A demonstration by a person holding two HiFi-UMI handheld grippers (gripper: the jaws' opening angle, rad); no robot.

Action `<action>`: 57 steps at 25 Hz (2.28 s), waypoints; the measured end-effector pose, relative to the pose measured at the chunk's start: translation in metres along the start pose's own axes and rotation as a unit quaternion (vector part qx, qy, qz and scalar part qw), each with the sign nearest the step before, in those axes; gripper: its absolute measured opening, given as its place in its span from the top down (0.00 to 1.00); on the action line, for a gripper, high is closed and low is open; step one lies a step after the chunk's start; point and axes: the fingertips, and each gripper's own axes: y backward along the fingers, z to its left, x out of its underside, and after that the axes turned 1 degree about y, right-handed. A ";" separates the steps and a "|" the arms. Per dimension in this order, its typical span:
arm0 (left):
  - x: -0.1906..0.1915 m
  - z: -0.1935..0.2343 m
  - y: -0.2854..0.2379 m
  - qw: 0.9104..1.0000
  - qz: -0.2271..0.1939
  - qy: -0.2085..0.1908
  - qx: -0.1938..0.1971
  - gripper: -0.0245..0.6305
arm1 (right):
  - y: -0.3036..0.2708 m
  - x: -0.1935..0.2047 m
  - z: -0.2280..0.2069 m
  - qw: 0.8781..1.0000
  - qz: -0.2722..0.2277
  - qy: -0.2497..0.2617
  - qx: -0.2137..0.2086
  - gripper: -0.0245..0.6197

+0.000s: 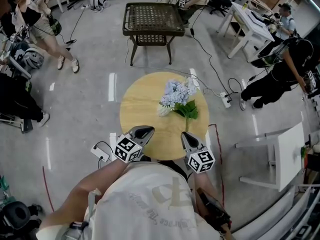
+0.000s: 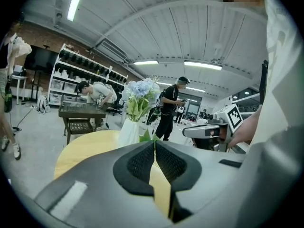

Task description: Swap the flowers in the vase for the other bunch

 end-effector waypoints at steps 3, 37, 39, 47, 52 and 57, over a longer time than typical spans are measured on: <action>-0.002 0.004 -0.003 1.000 -0.004 -0.002 -0.006 0.94 | -0.003 0.001 -0.005 1.000 -0.001 -0.002 0.000 0.95; -0.081 0.029 -0.060 0.997 -0.042 -0.055 -0.046 0.50 | -0.006 0.000 -0.049 1.000 0.017 -0.018 0.000 0.95; -0.084 0.030 -0.066 0.996 -0.041 -0.061 -0.045 0.48 | -0.005 0.001 -0.050 1.000 0.018 -0.019 0.002 0.95; -0.094 0.032 -0.092 0.994 -0.029 -0.091 -0.047 0.42 | -0.001 0.004 -0.059 0.999 0.019 -0.025 0.011 0.95; -0.096 0.037 -0.104 0.992 -0.017 -0.113 -0.054 0.41 | -0.002 0.006 -0.064 0.999 0.020 -0.029 0.014 0.95; -0.100 0.037 -0.112 0.991 -0.019 -0.121 -0.053 0.41 | -0.001 0.007 -0.067 0.999 0.020 -0.032 0.018 0.95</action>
